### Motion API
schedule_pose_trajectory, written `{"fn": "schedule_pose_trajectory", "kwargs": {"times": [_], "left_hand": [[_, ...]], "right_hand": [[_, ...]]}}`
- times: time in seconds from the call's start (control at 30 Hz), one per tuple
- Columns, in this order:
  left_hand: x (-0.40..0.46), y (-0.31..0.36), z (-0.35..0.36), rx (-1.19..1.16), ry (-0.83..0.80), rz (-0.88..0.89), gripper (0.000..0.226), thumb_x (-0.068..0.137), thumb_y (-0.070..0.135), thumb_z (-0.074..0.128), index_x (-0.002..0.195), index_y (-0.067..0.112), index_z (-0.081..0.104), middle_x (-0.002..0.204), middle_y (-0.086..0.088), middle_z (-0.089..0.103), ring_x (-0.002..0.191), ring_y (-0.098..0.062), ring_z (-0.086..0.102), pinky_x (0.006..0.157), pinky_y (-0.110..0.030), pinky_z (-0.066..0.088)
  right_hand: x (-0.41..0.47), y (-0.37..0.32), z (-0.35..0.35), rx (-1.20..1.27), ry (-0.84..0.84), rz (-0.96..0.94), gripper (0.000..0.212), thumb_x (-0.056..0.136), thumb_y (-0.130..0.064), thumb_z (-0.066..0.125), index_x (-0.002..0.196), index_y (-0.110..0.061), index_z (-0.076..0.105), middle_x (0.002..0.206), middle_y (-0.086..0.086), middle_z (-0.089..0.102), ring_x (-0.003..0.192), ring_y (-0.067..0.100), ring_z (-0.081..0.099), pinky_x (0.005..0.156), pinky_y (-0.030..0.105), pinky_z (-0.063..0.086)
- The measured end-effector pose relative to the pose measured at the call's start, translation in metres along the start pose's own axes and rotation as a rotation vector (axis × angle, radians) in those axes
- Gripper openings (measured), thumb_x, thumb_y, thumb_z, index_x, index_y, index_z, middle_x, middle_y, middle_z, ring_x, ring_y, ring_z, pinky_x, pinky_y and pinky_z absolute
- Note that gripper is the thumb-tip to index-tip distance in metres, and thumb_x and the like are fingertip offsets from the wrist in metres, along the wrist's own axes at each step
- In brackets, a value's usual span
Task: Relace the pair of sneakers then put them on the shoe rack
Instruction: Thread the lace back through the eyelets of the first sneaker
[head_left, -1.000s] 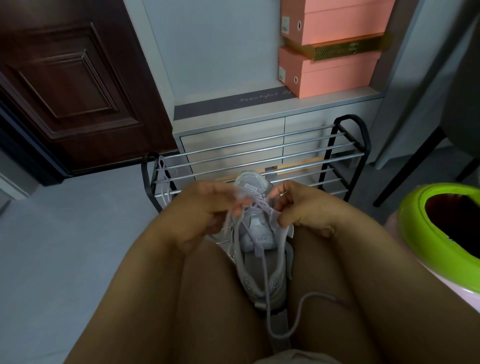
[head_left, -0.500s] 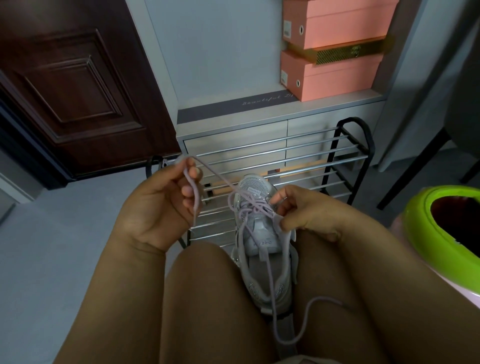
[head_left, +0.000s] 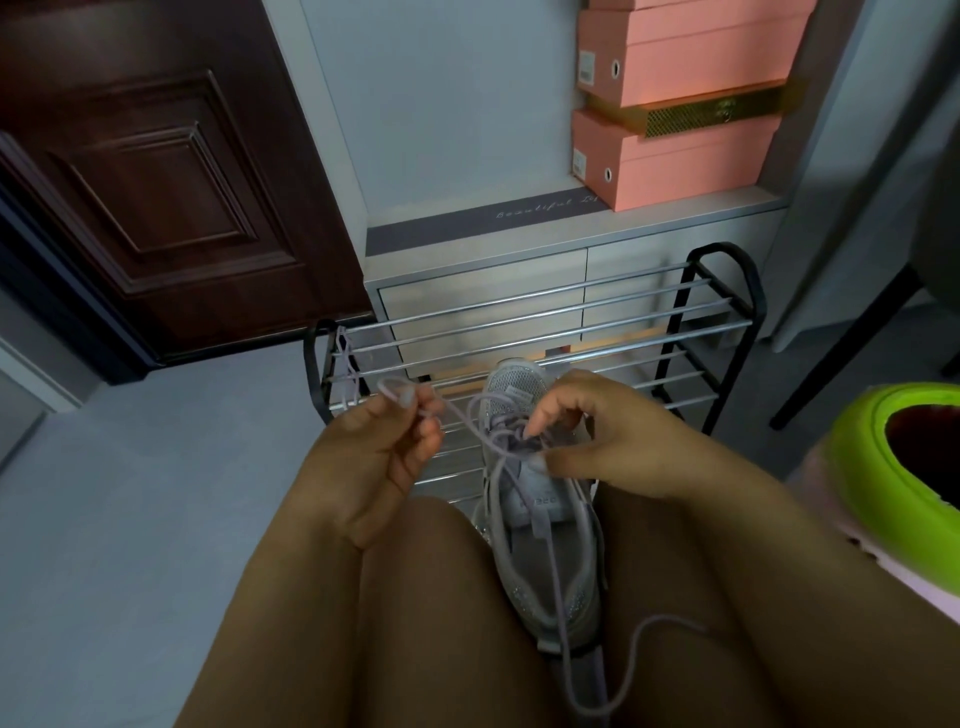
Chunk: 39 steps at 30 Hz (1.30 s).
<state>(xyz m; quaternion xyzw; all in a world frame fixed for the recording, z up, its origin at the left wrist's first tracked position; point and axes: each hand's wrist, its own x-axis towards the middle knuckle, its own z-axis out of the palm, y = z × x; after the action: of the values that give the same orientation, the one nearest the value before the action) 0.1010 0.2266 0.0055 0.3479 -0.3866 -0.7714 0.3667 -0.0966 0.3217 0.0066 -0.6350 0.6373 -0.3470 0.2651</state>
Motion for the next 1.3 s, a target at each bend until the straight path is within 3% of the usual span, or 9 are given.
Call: {"fn": "schedule_pose_trajectory", "kwargs": {"times": [0.07, 0.13, 0.2, 0.37, 0.5, 0.67, 0.9, 1.1, 1.3], "left_hand": [[0.0, -0.006, 0.002, 0.149, 0.054, 0.022, 0.024, 0.098, 0.016, 0.042, 0.089, 0.008, 0.062, 0.064, -0.003, 0.068, 0.051, -0.006, 0.061, 0.051, -0.017, 0.054], [-0.002, -0.008, 0.005, 0.236, 0.071, 0.037, 0.023, 0.099, 0.014, 0.04, 0.091, 0.008, 0.061, 0.065, -0.005, 0.067, 0.052, -0.009, 0.064, 0.05, -0.018, 0.054], [-0.001, -0.01, 0.004, 0.281, 0.054, 0.043, 0.016, 0.096, 0.009, 0.046, 0.093, 0.006, 0.061, 0.069, -0.007, 0.066, 0.056, -0.01, 0.065, 0.053, -0.019, 0.055], [-0.002, -0.013, -0.004, 0.364, -0.025, 0.071, 0.015, 0.081, -0.01, 0.059, 0.089, 0.002, 0.061, 0.072, -0.008, 0.07, 0.068, -0.018, 0.07, 0.064, -0.024, 0.058], [-0.004, -0.013, -0.005, 0.619, -0.027, 0.142, 0.016, 0.076, -0.01, 0.067, 0.087, 0.001, 0.064, 0.075, -0.011, 0.069, 0.067, -0.016, 0.069, 0.061, -0.02, 0.055], [-0.005, -0.016, 0.002, 0.837, -0.064, 0.22, 0.02, 0.074, -0.01, 0.071, 0.078, 0.009, 0.065, 0.072, -0.005, 0.069, 0.062, -0.009, 0.066, 0.06, -0.015, 0.054], [-0.004, -0.019, 0.004, 0.876, -0.05, 0.284, 0.024, 0.073, -0.007, 0.074, 0.074, 0.015, 0.065, 0.064, 0.006, 0.069, 0.063, -0.003, 0.066, 0.062, -0.014, 0.053], [-0.006, -0.022, 0.007, 0.855, -0.05, 0.293, 0.022, 0.073, -0.007, 0.073, 0.073, 0.012, 0.064, 0.06, 0.008, 0.068, 0.061, -0.001, 0.066, 0.059, -0.011, 0.05], [-0.005, -0.028, 0.009, 0.85, -0.061, 0.302, 0.017, 0.072, -0.003, 0.075, 0.074, 0.009, 0.064, 0.068, 0.001, 0.069, 0.062, -0.003, 0.067, 0.059, -0.012, 0.051]], "right_hand": [[0.002, -0.005, 0.006, -0.101, 0.012, -0.082, 0.013, 0.075, -0.032, 0.076, 0.077, -0.02, 0.072, 0.076, -0.003, 0.058, 0.073, 0.008, 0.051, 0.068, 0.023, 0.043], [0.003, -0.011, 0.019, -0.29, 0.008, -0.086, 0.036, 0.076, -0.057, 0.064, 0.067, -0.023, 0.071, 0.064, -0.004, 0.054, 0.066, 0.007, 0.044, 0.069, 0.024, 0.034], [0.004, -0.017, 0.031, -0.444, 0.018, -0.004, 0.053, 0.078, -0.07, 0.048, 0.068, -0.023, 0.07, 0.068, -0.007, 0.048, 0.075, 0.005, 0.033, 0.075, 0.023, 0.025], [0.005, -0.02, 0.043, -0.495, 0.018, 0.105, 0.032, 0.084, -0.059, 0.051, 0.066, -0.033, 0.049, 0.088, -0.006, 0.035, 0.094, 0.01, 0.027, 0.086, 0.028, 0.029], [0.009, -0.009, 0.041, -0.336, -0.004, 0.111, 0.035, 0.081, -0.036, 0.065, 0.051, -0.032, 0.046, 0.066, -0.01, 0.043, 0.083, 0.011, 0.035, 0.074, 0.022, 0.023], [0.012, 0.005, 0.038, -0.043, -0.057, 0.126, 0.007, 0.077, -0.017, 0.072, 0.072, -0.012, 0.074, 0.068, 0.004, 0.065, 0.057, 0.007, 0.052, 0.057, 0.02, 0.038], [0.014, 0.009, 0.04, -0.027, -0.053, 0.076, 0.012, 0.078, -0.019, 0.072, 0.072, -0.008, 0.073, 0.066, 0.007, 0.066, 0.056, 0.009, 0.054, 0.057, 0.025, 0.043], [0.015, 0.01, 0.041, -0.06, -0.037, 0.026, 0.02, 0.078, -0.025, 0.073, 0.071, -0.006, 0.072, 0.066, 0.011, 0.065, 0.062, 0.023, 0.059, 0.059, 0.033, 0.047], [0.013, 0.01, 0.038, -0.058, -0.078, -0.058, 0.025, 0.079, -0.031, 0.073, 0.065, -0.01, 0.069, 0.056, 0.001, 0.057, 0.05, 0.008, 0.048, 0.051, 0.026, 0.039]]}}
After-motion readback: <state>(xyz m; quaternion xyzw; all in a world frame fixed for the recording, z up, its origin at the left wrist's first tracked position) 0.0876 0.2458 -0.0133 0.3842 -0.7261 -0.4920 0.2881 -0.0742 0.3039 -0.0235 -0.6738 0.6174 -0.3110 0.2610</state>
